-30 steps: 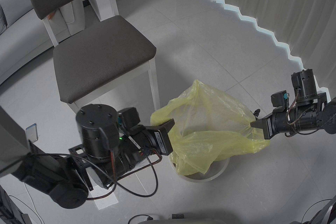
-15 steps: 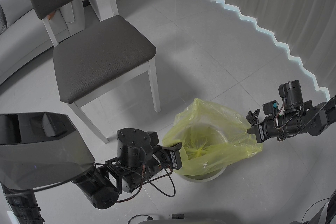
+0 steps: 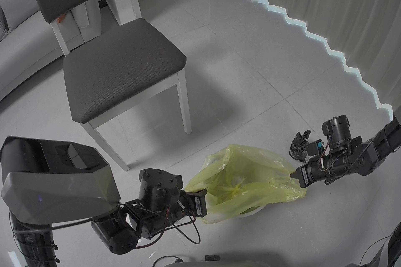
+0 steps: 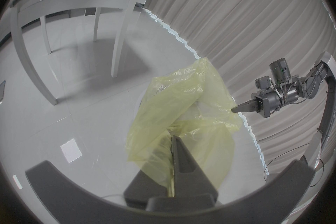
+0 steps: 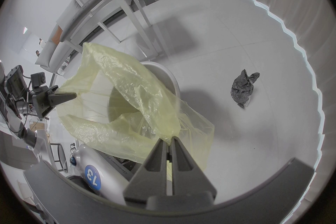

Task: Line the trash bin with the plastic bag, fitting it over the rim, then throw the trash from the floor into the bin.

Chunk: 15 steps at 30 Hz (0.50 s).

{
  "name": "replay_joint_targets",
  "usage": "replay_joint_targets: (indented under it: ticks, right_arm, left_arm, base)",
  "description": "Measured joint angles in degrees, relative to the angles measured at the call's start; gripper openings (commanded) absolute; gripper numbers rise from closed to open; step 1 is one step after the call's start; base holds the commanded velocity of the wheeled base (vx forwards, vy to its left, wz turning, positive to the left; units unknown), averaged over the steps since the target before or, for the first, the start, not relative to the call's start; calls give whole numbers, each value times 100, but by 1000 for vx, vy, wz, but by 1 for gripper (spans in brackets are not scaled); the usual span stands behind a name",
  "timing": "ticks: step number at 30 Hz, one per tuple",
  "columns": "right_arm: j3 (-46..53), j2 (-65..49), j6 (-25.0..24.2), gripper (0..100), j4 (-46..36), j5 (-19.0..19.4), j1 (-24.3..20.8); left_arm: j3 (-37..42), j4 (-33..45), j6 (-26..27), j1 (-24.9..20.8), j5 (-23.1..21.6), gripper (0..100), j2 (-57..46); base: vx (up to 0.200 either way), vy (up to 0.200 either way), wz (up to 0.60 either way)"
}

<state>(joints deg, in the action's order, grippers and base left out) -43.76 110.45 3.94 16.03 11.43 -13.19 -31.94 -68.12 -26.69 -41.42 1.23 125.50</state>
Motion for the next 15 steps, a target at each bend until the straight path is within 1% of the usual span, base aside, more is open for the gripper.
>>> replay_joint_targets:
  ticks: [5,9,15]
  right_arm:
    - [201,193,-49,0,332,-27,-168]
    - [389,223,-96,0,354,-126,-318]
    - [540,-30,-126,0,230,-257,-380]
  left_arm:
    - [218,-219,6,99,-20,0,55]
    - [363,-249,11,100,-61,0,24]
    - [488,-255,15,105,-240,0,-45]
  base:
    - [0,0,0]
    - [0,0,0]
    - [0,0,0]
